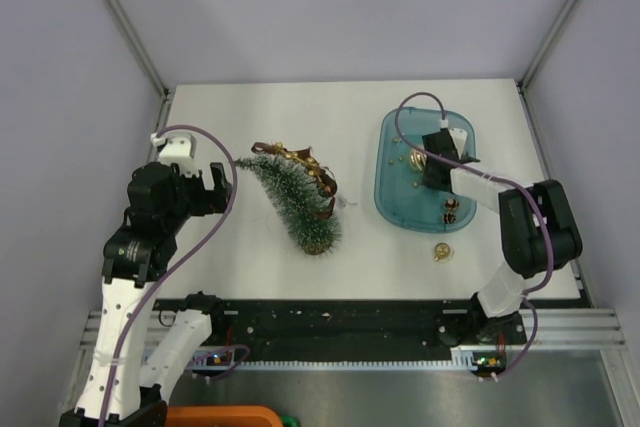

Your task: Decorate the small christmas tree

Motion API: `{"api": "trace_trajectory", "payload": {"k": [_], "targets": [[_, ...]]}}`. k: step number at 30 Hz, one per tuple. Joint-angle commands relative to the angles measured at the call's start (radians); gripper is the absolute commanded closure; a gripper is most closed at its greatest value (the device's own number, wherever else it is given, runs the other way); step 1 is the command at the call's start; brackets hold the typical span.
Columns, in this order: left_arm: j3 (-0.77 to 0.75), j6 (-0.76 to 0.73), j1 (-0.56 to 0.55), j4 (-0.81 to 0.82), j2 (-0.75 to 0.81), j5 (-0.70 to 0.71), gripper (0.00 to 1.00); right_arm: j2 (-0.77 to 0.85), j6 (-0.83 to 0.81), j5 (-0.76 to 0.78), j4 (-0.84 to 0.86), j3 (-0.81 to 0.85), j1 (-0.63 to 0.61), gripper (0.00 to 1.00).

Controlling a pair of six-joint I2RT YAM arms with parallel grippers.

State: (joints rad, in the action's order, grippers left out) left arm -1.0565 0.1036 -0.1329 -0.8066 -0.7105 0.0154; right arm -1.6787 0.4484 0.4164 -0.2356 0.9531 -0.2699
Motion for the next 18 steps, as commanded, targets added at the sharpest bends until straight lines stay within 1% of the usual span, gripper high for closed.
{"api": "trace_trajectory", "payload": {"k": [1, 5, 6, 8, 10, 13, 18], "targets": [[0.006, 0.011, 0.001, 0.056, 0.011, -0.011, 0.01, 0.097, -0.008, -0.065, 0.039, -0.011, -0.017, 0.77], [0.007, 0.021, 0.004, 0.058, 0.008, -0.011, 0.01, 0.207, -0.014, -0.135, -0.013, 0.019, -0.077, 0.77], [0.006, 0.021, 0.004, 0.057, 0.008, -0.043, 0.01, 0.241, -0.016, -0.165, -0.021, 0.033, -0.09, 0.77], [0.006, 0.025, 0.004, 0.057, 0.011, -0.054, 0.01, 0.305, -0.017, -0.269, -0.041, 0.052, -0.101, 0.77], [0.006, 0.031, 0.004, 0.055, 0.011, -0.066, 0.01, 0.374, -0.013, -0.443, -0.038, 0.058, -0.103, 0.73], [0.016, 0.05, 0.004, 0.049, 0.017, -0.083, 0.01, 0.476, -0.004, -0.621, -0.044, 0.067, -0.106, 0.72], [0.03, 0.064, 0.004, 0.049, 0.017, -0.137, 0.01, 0.609, -0.004, -0.793, -0.057, 0.081, -0.135, 0.75]]}}
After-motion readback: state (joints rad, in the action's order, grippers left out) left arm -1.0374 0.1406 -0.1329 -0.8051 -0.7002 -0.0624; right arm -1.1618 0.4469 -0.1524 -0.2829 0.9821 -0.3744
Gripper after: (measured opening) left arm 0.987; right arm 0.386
